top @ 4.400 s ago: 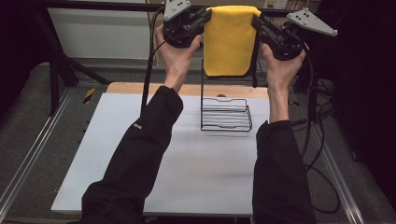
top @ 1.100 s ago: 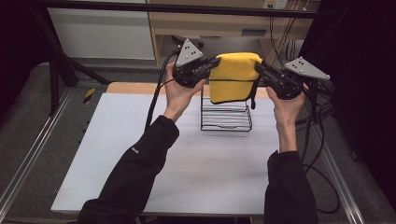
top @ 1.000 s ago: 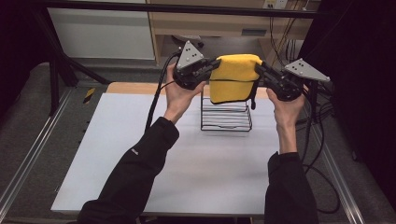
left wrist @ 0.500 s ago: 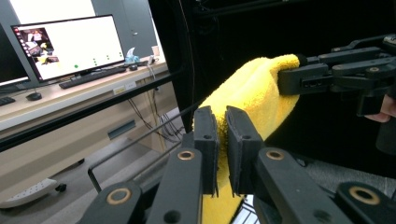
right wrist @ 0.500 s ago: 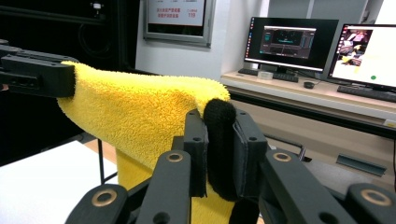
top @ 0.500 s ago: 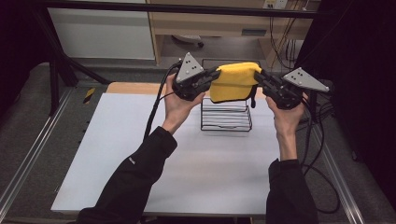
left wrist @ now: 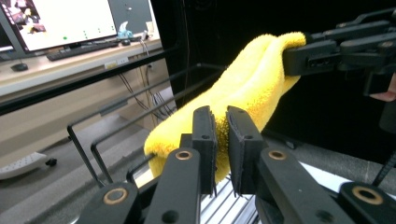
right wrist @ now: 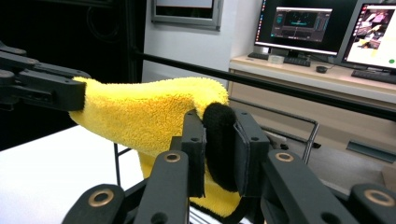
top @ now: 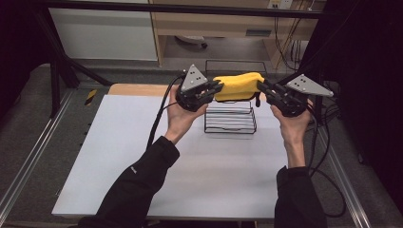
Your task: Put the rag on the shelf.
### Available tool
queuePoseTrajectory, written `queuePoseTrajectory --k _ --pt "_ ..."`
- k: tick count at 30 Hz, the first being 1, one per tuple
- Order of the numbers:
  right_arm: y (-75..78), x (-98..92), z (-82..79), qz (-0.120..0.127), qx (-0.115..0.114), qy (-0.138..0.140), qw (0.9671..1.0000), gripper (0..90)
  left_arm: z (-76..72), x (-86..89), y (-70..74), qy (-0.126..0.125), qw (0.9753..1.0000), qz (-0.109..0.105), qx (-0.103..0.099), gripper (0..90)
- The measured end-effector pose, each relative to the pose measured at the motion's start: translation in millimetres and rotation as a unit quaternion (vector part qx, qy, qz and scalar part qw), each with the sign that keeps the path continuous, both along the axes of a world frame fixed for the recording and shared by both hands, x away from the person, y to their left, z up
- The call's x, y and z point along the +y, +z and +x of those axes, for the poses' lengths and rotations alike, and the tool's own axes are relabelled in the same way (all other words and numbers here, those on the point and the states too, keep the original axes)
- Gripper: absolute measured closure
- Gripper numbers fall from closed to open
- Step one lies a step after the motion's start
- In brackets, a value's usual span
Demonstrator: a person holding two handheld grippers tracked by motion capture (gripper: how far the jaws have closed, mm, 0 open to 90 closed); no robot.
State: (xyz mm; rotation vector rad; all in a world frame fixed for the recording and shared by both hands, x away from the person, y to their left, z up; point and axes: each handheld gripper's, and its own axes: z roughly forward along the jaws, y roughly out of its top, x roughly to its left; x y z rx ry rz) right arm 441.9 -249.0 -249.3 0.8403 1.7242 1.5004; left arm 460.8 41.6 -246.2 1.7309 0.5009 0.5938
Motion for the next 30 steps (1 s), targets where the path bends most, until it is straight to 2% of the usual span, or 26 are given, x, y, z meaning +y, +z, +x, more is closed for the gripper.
queuePoseTrajectory --k 8,13,17,23,26,30 --pt "2.8 0.2 -5.5 -0.004 0.023 0.006 0.9997 71.1 1.2 -0.8 -9.7 0.005 0.9999 0.003 0.01 82.3" --pt "6.4 1.2 -9.9 -0.005 0.027 0.005 0.9996 66.2 1.8 -0.5 -12.2 0.005 0.9999 0.006 0.01 82.3" --pt "7.2 -0.1 -13.5 0.003 0.03 0.007 0.9995 61.9 2.2 -1.2 -14.2 0.005 0.9998 0.016 0.012 82.2" --pt "11.4 -1.1 -18.0 0.008 0.033 0.019 0.9992 68.8 3.0 -2.7 -18.2 0.004 0.9996 0.025 0.015 82.0" --pt "12.0 0.4 -18.6 0.0 0.05 0.018 0.9986 74.9 2.7 -2.0 -20.4 0.002 0.9993 0.029 0.022 80.4" --pt "4.4 0.2 -18.7 -0.007 0.071 0.014 0.9973 76.2 1.4 1.3 -26.0 -0.007 0.9988 0.032 0.038 75.2"
